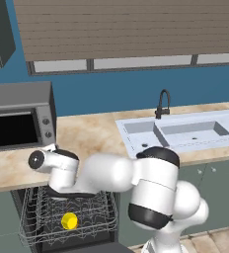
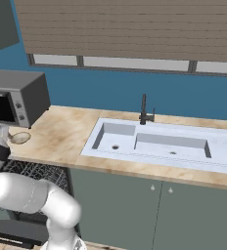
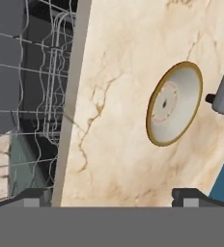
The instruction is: Pick up the cup and bowl from the counter, place them in the dishwasher, and close the dishwasher door.
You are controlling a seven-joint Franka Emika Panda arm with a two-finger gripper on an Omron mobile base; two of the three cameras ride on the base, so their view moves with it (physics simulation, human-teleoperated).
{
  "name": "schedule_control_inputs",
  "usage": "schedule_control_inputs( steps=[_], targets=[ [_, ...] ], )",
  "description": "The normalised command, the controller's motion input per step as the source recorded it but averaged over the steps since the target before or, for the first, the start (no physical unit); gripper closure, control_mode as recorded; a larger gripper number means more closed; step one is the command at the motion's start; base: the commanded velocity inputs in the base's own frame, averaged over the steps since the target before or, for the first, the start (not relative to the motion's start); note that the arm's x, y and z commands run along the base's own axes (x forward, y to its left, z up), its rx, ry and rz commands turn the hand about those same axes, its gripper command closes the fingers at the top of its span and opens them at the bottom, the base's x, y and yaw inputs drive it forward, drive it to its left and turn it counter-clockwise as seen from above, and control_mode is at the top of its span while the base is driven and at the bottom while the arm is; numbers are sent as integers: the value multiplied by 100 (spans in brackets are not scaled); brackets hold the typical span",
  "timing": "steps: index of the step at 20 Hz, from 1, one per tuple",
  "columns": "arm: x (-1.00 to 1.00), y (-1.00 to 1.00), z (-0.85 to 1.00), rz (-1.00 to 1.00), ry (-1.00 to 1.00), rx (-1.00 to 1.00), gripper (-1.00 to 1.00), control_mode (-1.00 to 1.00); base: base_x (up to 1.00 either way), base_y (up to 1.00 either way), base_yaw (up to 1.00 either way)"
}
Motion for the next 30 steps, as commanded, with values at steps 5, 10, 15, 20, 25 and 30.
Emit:
schedule_control_inputs(
  steps=[5, 10, 15, 20, 25, 30],
  targets=[
    [39, 0, -30, 1, 0, 8, -100, -100, 0, 0, 0],
    [48, 0, -32, 1, 0, 5, -100, -100, 0, 0, 0],
    [45, 32, -47, 2, 0, 1, -100, -100, 0, 0, 0],
    [42, 47, -56, 1, 0, 0, -100, -100, 0, 0, 0],
    [2, 39, -72, 8, 0, 0, -100, -100, 0, 0, 0],
    [0, 36, -72, 9, 0, 0, 100, -100, 0, 0, 0]
  ],
)
